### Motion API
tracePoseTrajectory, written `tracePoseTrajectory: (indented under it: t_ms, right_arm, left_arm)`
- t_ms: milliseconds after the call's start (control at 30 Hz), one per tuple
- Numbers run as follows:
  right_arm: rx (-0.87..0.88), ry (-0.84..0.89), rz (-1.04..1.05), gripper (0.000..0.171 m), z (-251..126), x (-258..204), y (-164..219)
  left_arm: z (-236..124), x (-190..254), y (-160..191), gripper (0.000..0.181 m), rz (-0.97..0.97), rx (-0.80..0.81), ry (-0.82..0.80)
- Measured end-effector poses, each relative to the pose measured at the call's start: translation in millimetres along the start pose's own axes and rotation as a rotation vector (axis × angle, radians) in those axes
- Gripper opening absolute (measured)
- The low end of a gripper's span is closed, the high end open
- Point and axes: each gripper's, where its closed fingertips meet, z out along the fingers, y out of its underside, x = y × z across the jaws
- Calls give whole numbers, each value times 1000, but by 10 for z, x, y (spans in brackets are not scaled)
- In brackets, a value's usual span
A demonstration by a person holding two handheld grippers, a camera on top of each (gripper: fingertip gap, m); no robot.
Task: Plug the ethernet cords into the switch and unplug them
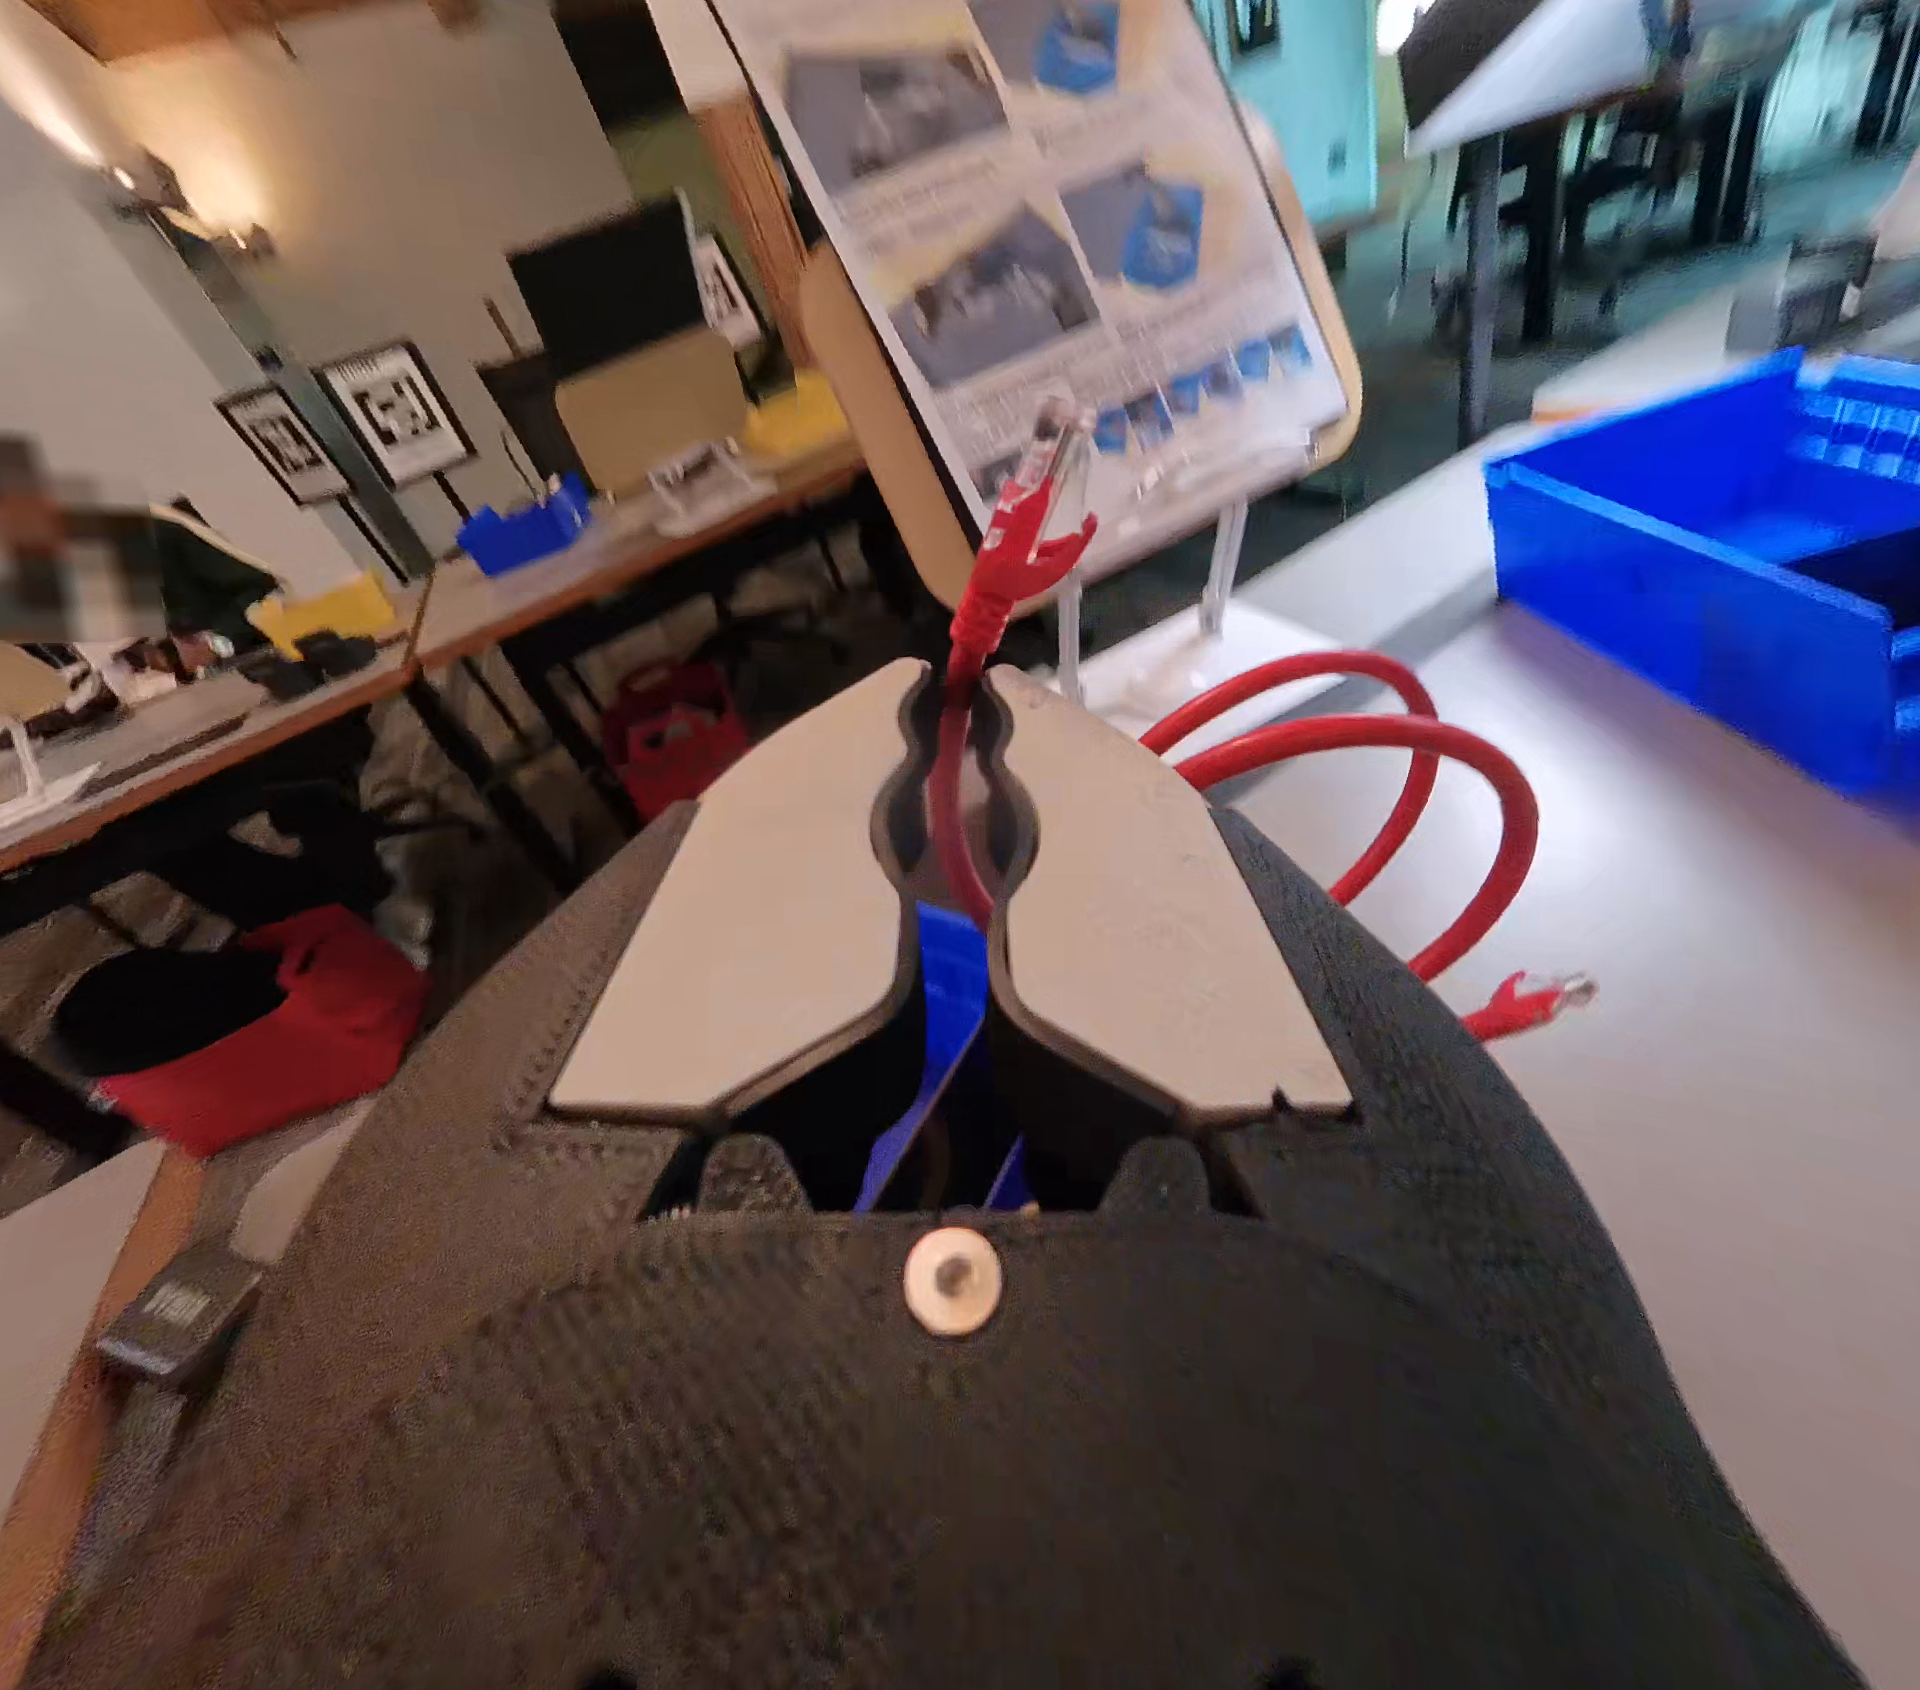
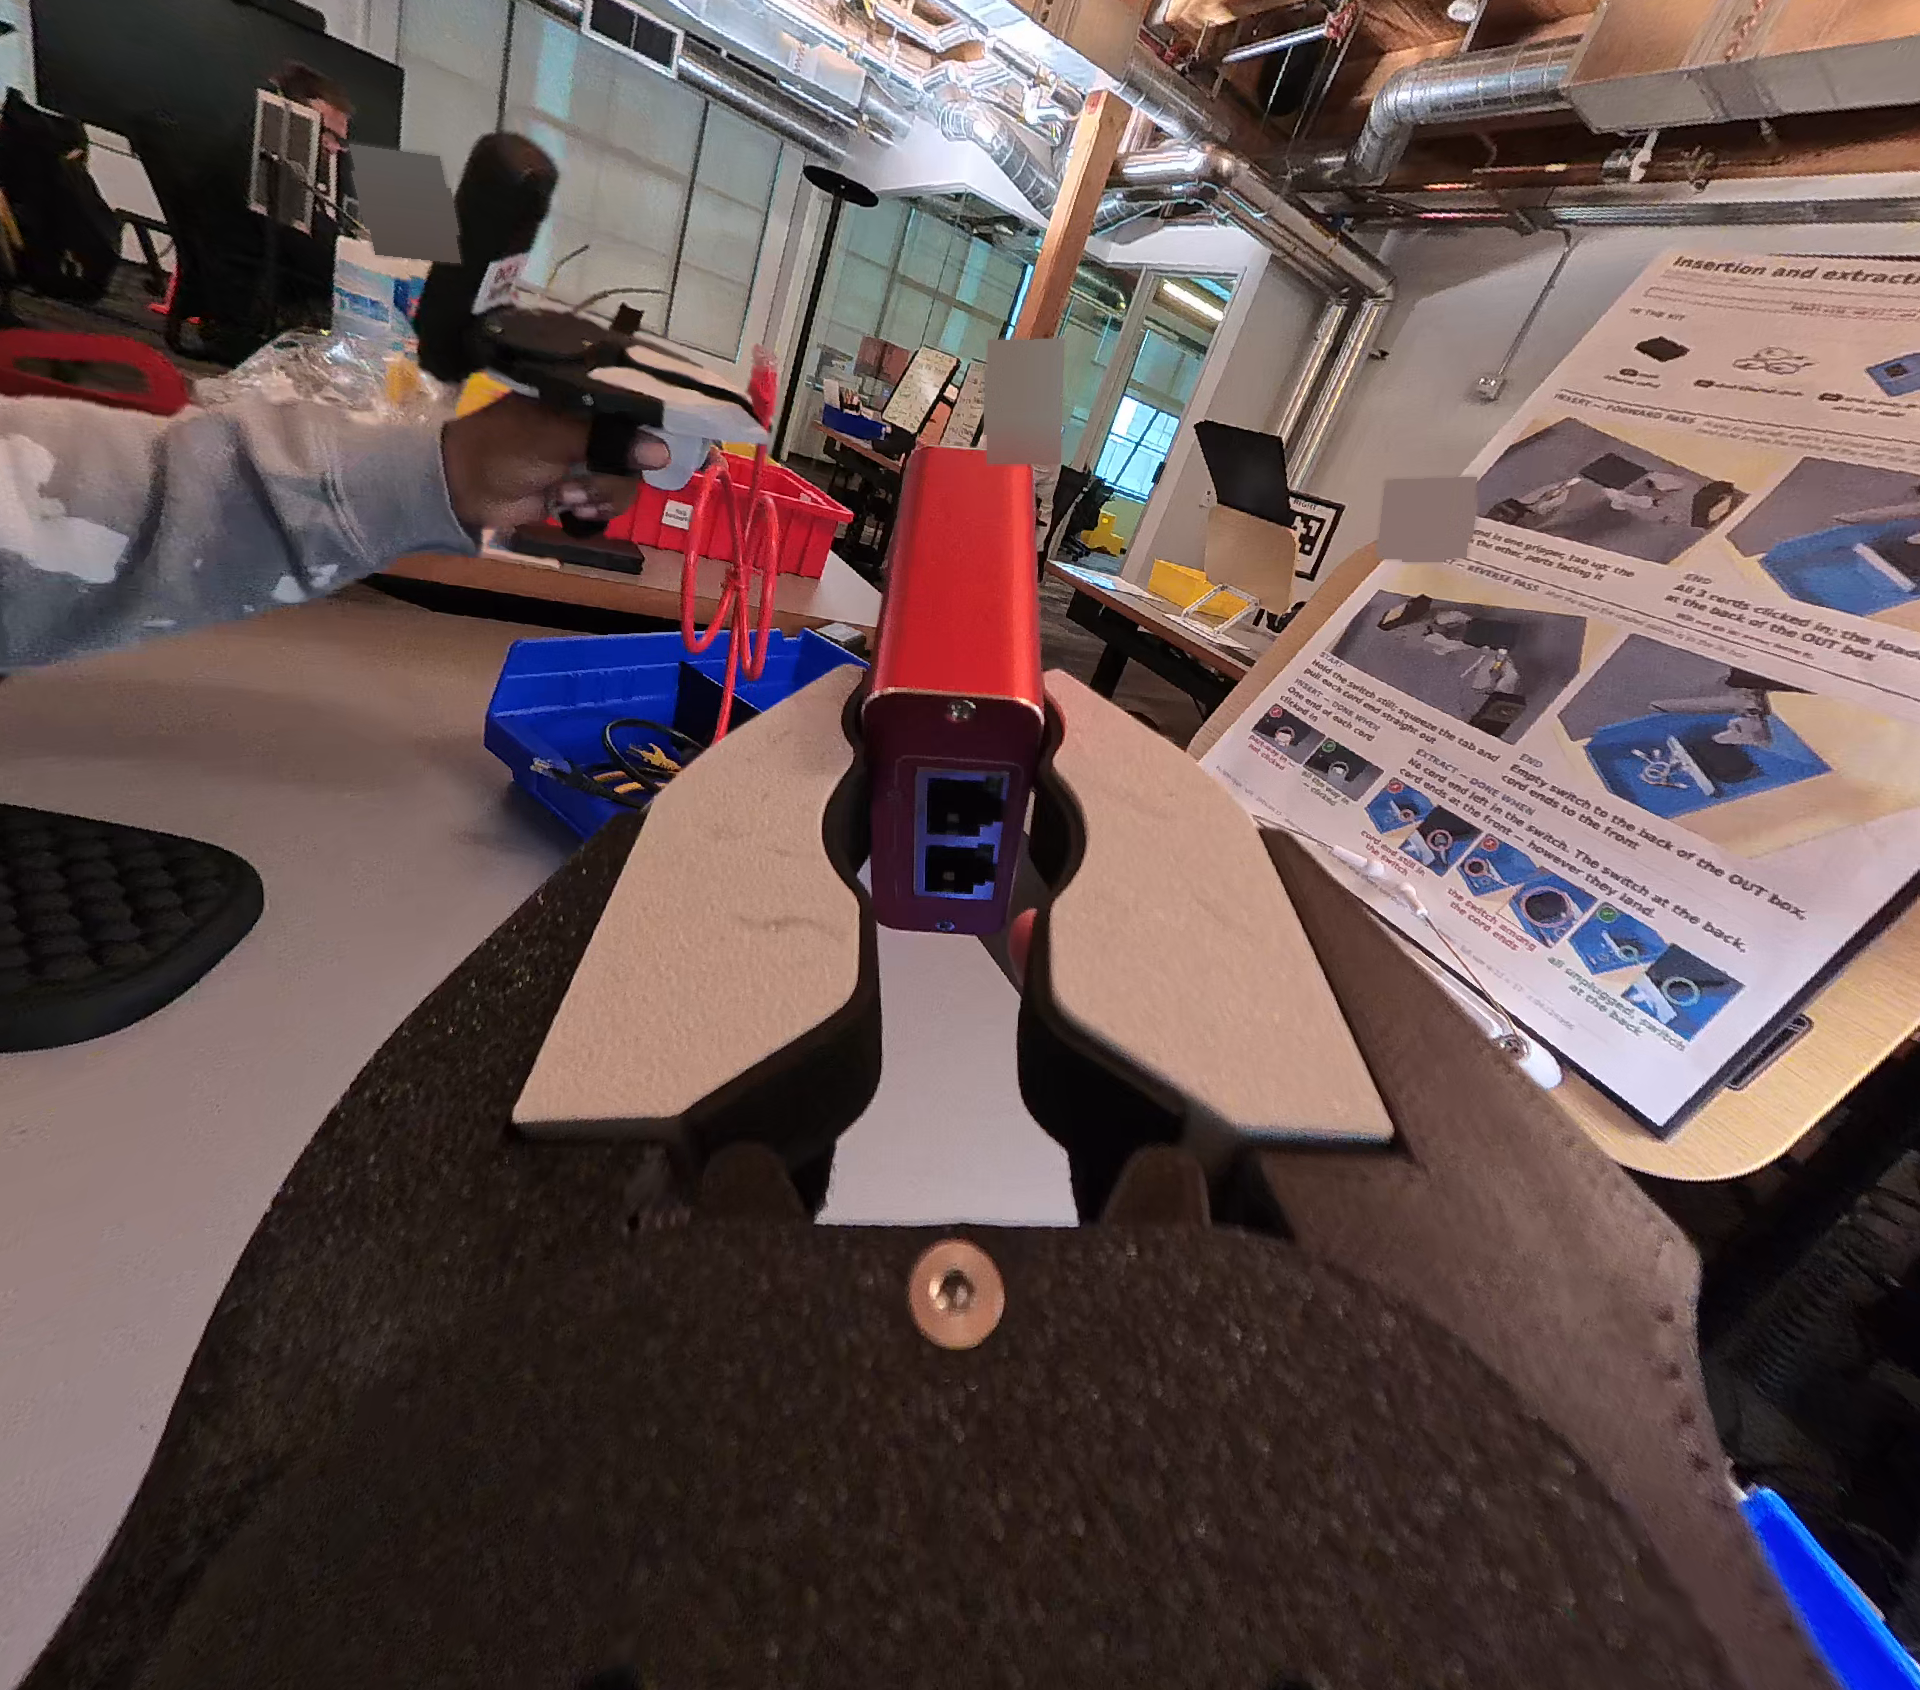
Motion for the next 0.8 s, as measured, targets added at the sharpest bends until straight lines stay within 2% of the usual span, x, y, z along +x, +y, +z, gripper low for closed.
tracePoseTrajectory:
  t_ms: [67,133,233,300,400,467,533,600,700,800]
  right_arm:
    - [-1,0,1,26,-2,2,5]
    - [-2,3,-2,26,-11,11,2]
    - [9,6,9,26,-27,33,-5]
    - [12,3,21,26,-22,39,7]
    - [10,-8,36,26,16,17,42]
    - [0,-16,35,26,50,-17,70]
    - [-13,-21,23,26,73,-51,84]
    - [-19,-24,15,26,78,-70,81]
    - [-12,-27,22,26,70,-65,69]
    - [-6,-30,35,26,72,-54,77]
  left_arm:
    - [-120,-100,94,7,64,92,-30]
    - [-223,-84,348,7,150,81,5]
    - [-383,53,923,9,226,-123,136]
    - [-545,143,1171,11,274,-244,215]
    - [-805,278,1509,15,292,-525,358]
    - [-981,288,1680,28,321,-721,411]
    - [-1159,274,1744,44,337,-881,457]
    - [-1277,223,1670,48,341,-960,482]
    - [-1267,161,1378,47,317,-927,492]
    - [-1055,266,1124,44,298,-819,521]
